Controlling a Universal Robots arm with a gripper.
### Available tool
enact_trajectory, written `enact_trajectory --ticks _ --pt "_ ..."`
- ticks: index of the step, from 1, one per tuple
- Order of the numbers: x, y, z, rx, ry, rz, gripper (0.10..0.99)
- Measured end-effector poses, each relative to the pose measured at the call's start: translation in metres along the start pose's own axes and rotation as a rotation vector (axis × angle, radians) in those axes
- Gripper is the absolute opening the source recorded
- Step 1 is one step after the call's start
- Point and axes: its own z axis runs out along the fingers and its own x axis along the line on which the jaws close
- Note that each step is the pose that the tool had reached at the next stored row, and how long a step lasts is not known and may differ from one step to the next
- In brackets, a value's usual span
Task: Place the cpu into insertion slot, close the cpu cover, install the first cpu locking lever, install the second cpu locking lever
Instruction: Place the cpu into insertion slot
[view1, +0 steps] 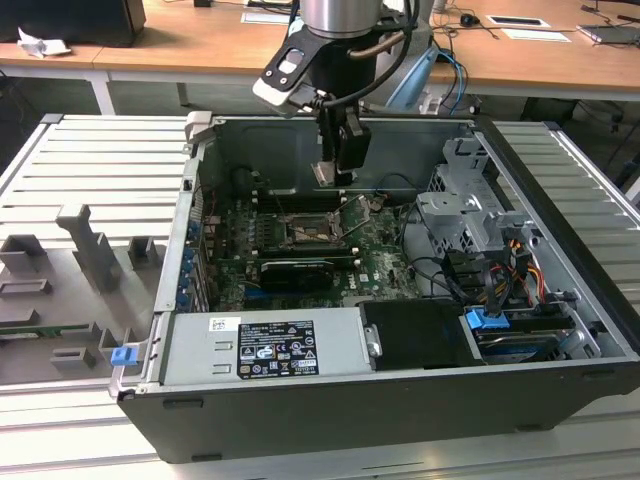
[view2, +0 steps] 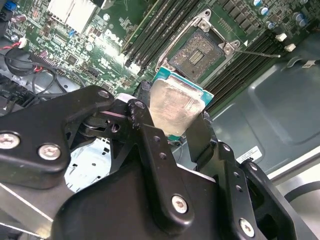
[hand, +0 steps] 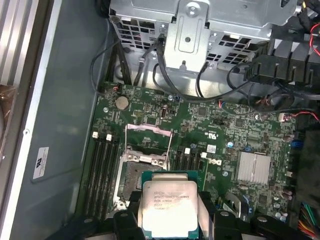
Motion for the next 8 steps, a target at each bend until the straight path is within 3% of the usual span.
enact_trajectory --ticks 8 --pt "0.0 -0.0001 0.0012 -0.001 -0.0026 0.029 0.529"
